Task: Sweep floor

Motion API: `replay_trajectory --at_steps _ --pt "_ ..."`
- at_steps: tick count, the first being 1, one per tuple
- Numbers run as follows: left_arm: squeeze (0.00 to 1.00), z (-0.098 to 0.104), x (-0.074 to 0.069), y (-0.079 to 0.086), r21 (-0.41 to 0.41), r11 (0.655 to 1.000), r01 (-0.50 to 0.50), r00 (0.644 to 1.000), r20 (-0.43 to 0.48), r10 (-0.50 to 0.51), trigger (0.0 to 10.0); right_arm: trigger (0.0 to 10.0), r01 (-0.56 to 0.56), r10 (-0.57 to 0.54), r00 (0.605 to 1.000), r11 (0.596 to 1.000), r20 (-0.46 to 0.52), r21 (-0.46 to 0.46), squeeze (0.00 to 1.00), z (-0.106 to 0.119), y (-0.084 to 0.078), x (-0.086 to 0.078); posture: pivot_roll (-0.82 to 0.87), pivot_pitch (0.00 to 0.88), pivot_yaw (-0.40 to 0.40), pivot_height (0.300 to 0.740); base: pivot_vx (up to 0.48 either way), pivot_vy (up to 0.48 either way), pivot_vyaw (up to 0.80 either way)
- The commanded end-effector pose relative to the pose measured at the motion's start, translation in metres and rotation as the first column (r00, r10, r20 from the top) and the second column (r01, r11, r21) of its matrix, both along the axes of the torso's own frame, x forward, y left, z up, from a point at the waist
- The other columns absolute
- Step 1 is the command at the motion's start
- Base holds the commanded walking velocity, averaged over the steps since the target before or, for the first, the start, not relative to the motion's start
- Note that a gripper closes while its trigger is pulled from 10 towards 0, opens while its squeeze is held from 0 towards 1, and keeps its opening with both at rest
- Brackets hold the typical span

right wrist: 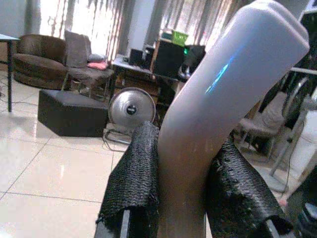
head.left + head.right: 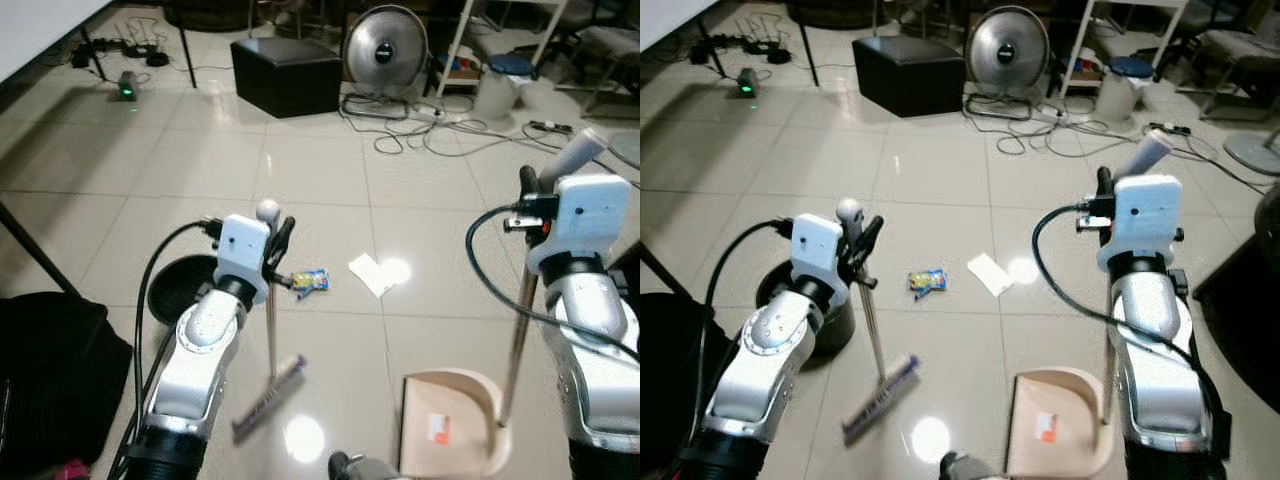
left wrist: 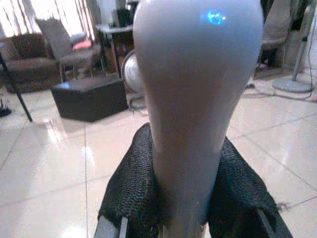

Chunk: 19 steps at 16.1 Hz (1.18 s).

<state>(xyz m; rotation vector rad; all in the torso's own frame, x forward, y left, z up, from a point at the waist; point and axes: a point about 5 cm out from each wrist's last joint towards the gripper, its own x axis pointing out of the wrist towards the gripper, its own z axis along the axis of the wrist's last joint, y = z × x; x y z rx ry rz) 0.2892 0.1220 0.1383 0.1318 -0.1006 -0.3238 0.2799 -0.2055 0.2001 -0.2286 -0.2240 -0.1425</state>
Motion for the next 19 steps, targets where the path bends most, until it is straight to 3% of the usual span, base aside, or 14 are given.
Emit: replay_trajectory --at_steps 1,4,7,13,19 --pt "0.0 0.011 -0.001 -0.001 0.012 1.0 -0.005 0.999 0.052 0.005 10.0 10.0 -0.017 0.017 0.999 1.0 0.047 0.018 0.0 0.008 0.002 0.002 -0.07 0.088 -0.017 0.74 0.0 0.0 0.0" --pt "0.0 0.021 -0.001 -0.007 -0.022 1.0 -0.001 0.996 0.092 0.003 10.0 10.0 -0.099 0.093 0.994 0.986 0.049 0.137 0.0 0.008 0.016 0.005 -0.09 0.096 -0.027 0.74 0.095 0.0 0.0" --pt "0.0 0.028 0.0 -0.008 -0.028 1.0 0.009 0.995 0.1 -0.006 10.0 10.0 -0.114 0.108 0.993 0.973 0.041 0.2 0.0 -0.001 0.022 0.0 -0.09 0.098 -0.02 0.74 0.344 0.0 0.0" --pt "0.0 0.03 0.0 -0.009 -0.028 0.999 0.028 0.995 0.098 -0.025 10.0 10.0 -0.098 0.092 0.995 0.971 0.037 0.218 0.0 -0.005 0.021 -0.007 -0.1 0.095 0.004 0.74 0.382 0.0 -0.31" --pt "0.0 0.031 0.0 -0.008 -0.034 0.999 0.021 0.995 0.097 -0.018 10.0 10.0 -0.052 0.046 0.998 0.988 0.045 0.142 0.0 -0.003 0.007 -0.01 -0.09 0.092 0.01 0.74 0.382 0.0 0.0"
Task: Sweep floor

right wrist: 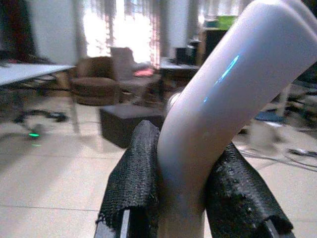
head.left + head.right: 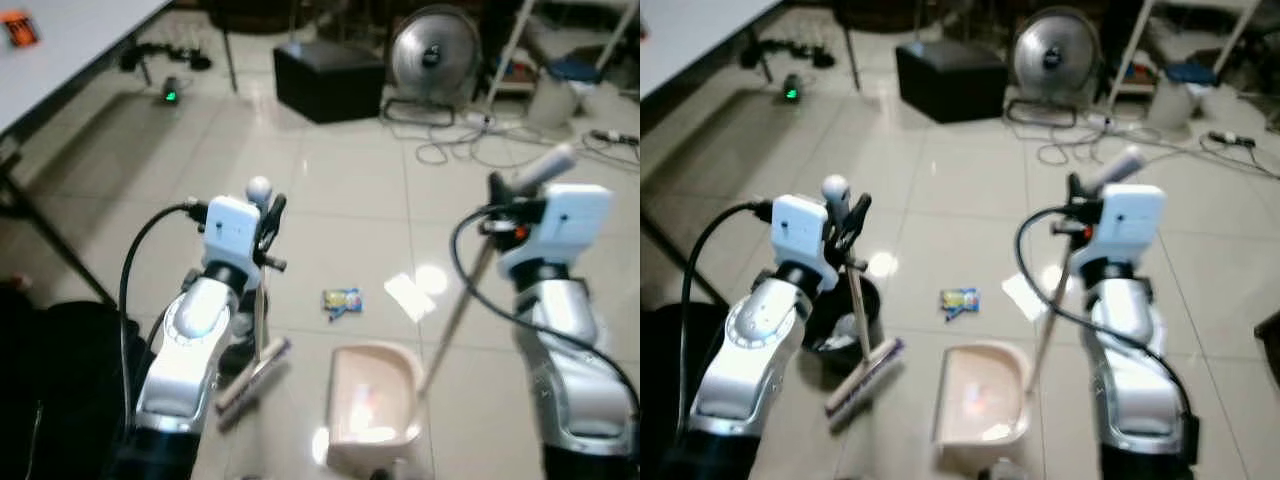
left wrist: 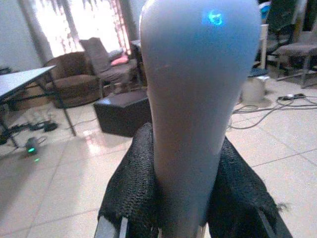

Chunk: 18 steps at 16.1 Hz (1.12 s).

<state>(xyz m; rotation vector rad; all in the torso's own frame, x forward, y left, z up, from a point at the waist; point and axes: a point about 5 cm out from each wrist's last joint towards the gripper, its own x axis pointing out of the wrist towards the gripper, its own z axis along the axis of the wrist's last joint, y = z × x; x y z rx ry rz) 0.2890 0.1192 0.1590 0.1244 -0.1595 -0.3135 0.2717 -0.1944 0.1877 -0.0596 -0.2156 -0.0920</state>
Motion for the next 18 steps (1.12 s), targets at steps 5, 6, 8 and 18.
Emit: replay_trajectory --at_steps 5,6,8,18 --pt "0.0 0.0095 -0.0004 -0.0059 -0.011 0.999 0.032 0.999 0.034 -0.032 10.0 10.0 0.042 -0.042 0.999 0.999 0.032 0.007 0.0 0.0065 -0.0073 -0.0029 -0.08 0.085 0.017 0.74 0.382 0.0 -0.42" --pt "0.0 0.0095 -0.0002 -0.0064 -0.011 0.999 0.033 0.999 0.034 -0.033 10.0 10.0 0.042 -0.042 0.999 0.999 0.032 0.008 0.0 0.0064 -0.0075 -0.0028 -0.08 0.085 0.017 0.74 0.382 0.0 -0.8" --pt "0.0 0.0096 0.0007 -0.0075 -0.01 0.999 0.036 0.999 0.032 -0.035 10.0 10.0 0.046 -0.046 0.999 0.999 0.024 0.001 0.0 0.0053 -0.0083 -0.0022 -0.08 0.084 0.02 0.74 0.379 0.0 -0.3" --pt "0.0 0.0129 0.0053 -0.0022 -0.003 1.0 -0.018 0.998 0.053 0.018 10.0 10.0 0.043 -0.042 0.999 0.998 0.011 -0.035 0.0 0.0022 -0.0069 -0.0011 -0.07 0.075 0.028 0.74 0.382 0.0 0.0"
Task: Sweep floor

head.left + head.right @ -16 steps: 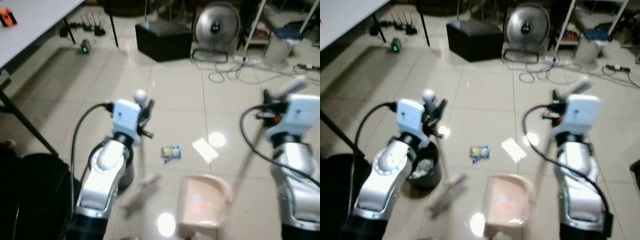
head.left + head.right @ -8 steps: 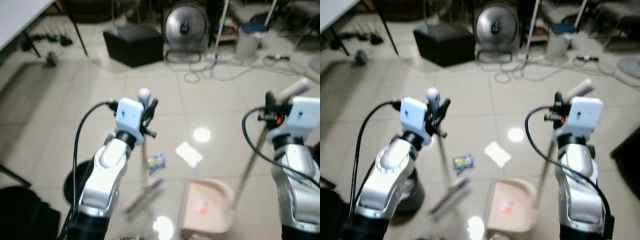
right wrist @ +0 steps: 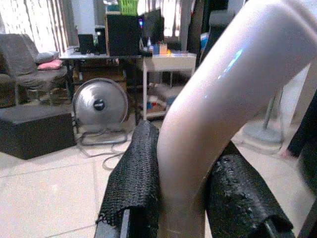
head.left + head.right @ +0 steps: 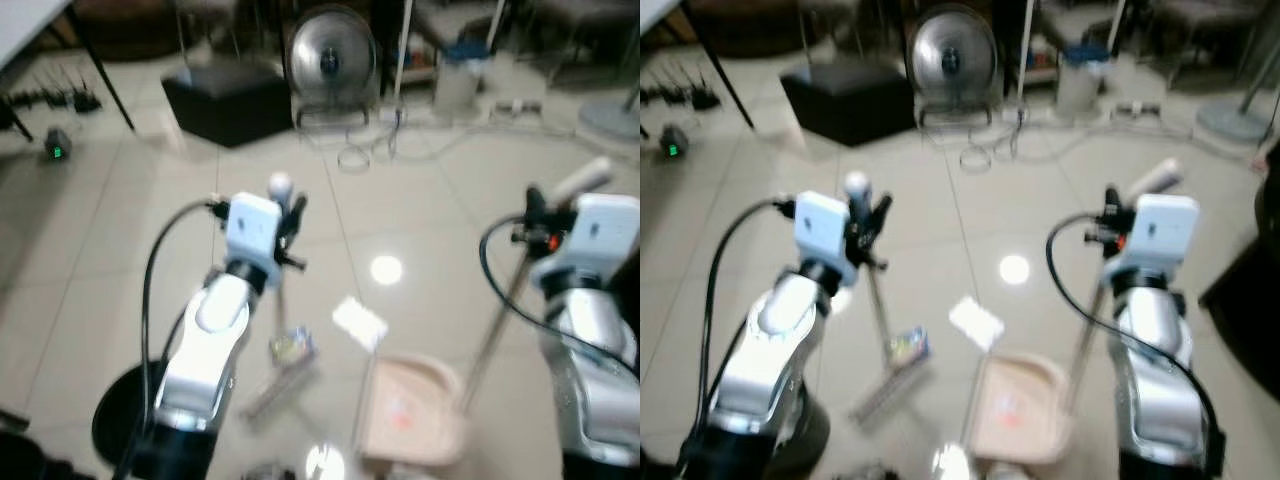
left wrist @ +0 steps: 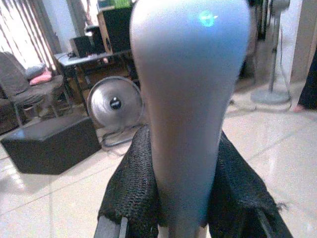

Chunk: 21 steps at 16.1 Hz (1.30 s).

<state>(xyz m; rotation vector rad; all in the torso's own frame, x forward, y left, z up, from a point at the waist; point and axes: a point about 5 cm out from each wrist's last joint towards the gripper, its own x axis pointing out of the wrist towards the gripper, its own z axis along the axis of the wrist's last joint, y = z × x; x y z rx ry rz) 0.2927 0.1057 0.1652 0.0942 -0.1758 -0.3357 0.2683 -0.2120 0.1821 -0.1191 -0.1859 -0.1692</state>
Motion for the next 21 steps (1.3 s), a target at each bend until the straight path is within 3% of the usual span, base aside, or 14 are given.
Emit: replay_trajectory --at_steps 1,5,19,21 --pt "0.0 0.0072 0.0026 0.0121 0.026 0.998 -0.052 0.998 0.046 0.051 10.0 10.0 -0.047 0.047 0.998 0.999 0.034 0.0 0.0 0.0072 0.0118 0.0026 -0.07 0.076 0.03 0.74 0.382 0.0 0.0" --pt "0.0 0.0047 0.0042 0.0112 0.036 0.997 -0.063 0.997 0.04 0.062 10.0 10.0 -0.04 0.041 0.998 0.999 0.043 -0.004 0.0 0.0081 0.0116 0.003 -0.07 0.076 0.035 0.74 0.382 0.0 0.73" --pt "0.0 0.0042 0.0083 0.0123 0.038 0.996 -0.078 0.996 0.043 0.076 10.0 10.0 -0.037 0.036 0.998 0.999 0.06 0.019 0.0 0.0059 0.0104 0.0039 -0.07 0.076 0.043 0.74 0.382 0.0 0.0" --pt "0.0 0.0032 0.0091 0.014 0.037 0.996 -0.081 0.996 0.037 0.08 10.0 10.0 -0.032 0.033 0.997 0.999 0.066 -0.029 0.0 0.0065 0.0112 0.0049 -0.07 0.077 0.052 0.74 0.382 0.0 0.0"
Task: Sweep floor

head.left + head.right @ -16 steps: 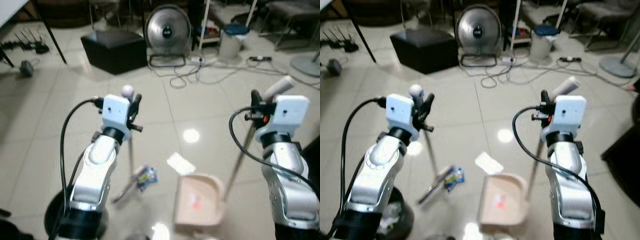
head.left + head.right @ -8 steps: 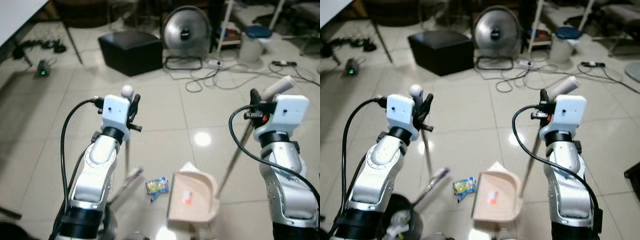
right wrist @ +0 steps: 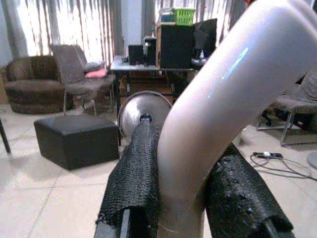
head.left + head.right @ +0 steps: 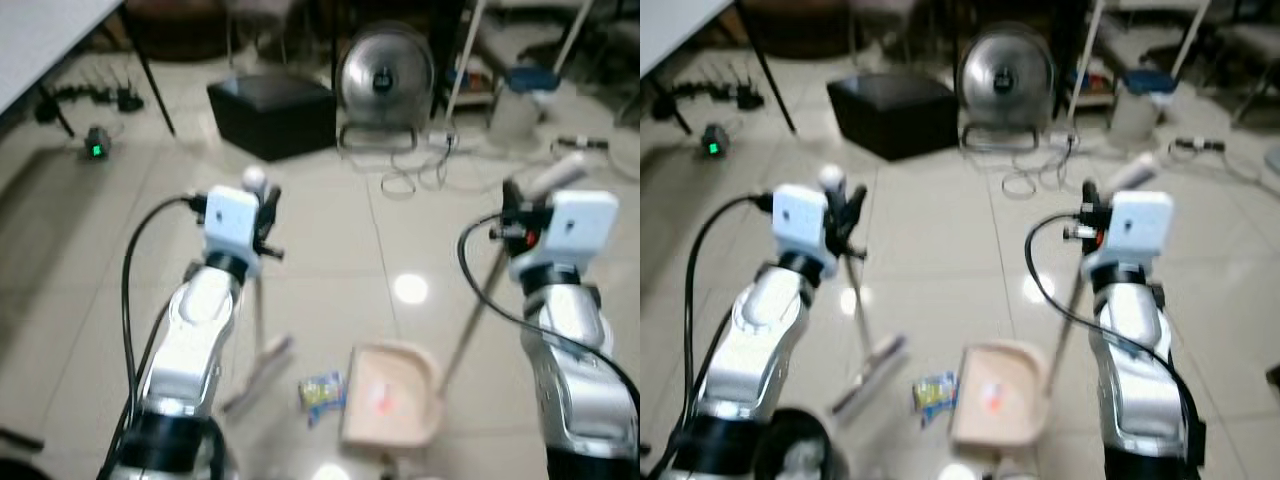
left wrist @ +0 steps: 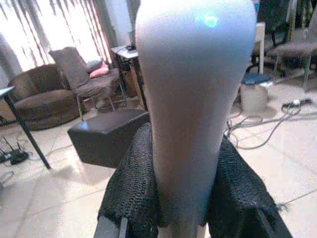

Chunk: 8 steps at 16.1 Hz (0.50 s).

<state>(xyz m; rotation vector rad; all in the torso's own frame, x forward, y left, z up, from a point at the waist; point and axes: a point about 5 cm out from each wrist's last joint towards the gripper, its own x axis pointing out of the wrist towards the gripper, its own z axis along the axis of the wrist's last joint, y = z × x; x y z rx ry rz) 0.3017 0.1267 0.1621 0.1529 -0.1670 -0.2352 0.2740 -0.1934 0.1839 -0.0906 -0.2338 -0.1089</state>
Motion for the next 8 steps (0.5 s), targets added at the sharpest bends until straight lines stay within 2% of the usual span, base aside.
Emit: replay_trajectory --at_steps 1,4,6,8 --pt "0.0 0.006 0.0 -0.006 -0.009 1.0 0.025 0.999 0.029 -0.025 10.0 10.0 0.036 -0.034 0.999 0.997 0.029 -0.068 0.0 0.005 -0.007 0.0 -0.07 0.077 0.053 0.74 0.382 0.0 0.0" --pt "0.0 0.005 0.002 -0.001 -0.009 1.0 0.014 1.0 0.025 -0.014 10.0 10.0 0.013 -0.011 1.0 0.994 0.022 -0.108 0.0 0.0 -0.002 0.003 -0.06 0.07 0.048 0.74 0.382 0.0 0.0" --pt "0.0 0.006 0.003 0.004 -0.01 1.0 -0.004 1.0 0.023 0.005 10.0 10.0 -0.031 0.031 1.0 0.995 -0.002 -0.095 0.0 -0.003 0.002 0.005 -0.05 0.07 0.045 0.74 0.382 0.0 0.0" --pt "0.0 0.001 0.005 0.01 -0.033 0.999 -0.036 0.999 -0.019 0.035 10.0 10.0 -0.04 0.034 0.998 0.994 -0.055 -0.105 0.0 -0.012 0.002 0.009 -0.04 0.076 0.043 0.74 0.0 0.0 0.0"
